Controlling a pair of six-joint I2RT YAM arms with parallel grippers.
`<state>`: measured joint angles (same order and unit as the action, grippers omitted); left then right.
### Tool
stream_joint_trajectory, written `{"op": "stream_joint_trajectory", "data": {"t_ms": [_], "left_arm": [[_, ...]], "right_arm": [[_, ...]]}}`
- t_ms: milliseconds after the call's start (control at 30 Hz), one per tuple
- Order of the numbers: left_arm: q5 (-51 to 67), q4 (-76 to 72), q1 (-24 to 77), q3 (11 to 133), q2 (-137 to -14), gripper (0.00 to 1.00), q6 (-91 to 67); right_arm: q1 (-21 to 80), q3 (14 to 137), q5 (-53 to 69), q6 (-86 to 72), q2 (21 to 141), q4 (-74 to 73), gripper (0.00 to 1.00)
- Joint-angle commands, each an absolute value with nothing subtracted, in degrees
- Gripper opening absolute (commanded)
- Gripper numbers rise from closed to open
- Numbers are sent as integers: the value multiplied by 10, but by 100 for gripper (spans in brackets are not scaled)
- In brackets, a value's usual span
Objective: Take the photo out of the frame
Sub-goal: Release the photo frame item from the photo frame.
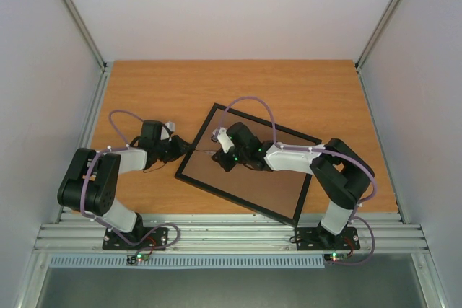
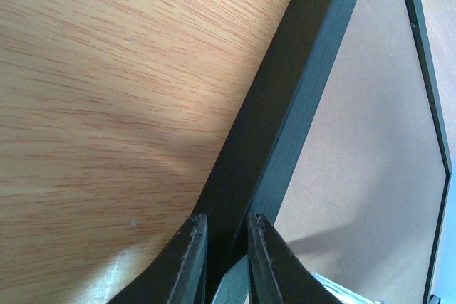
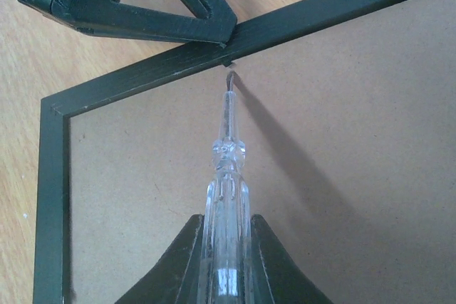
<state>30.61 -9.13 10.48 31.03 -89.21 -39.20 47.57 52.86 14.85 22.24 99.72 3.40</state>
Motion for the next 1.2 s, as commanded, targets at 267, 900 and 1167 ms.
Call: {"op": "stream_joint_trajectory", "data": {"t_ms": [267, 900, 1167], "left_arm": [[342, -55, 123, 307, -885, 18, -389], [342, -46, 135, 305, -886, 17, -380], [335, -44, 146, 296, -884, 17, -375]], "right_arm": [[475, 533, 159, 206, 1015, 51, 1], [475, 606, 160, 197, 1031, -9, 1], [475, 709, 176, 197, 1054, -82, 1]]}}
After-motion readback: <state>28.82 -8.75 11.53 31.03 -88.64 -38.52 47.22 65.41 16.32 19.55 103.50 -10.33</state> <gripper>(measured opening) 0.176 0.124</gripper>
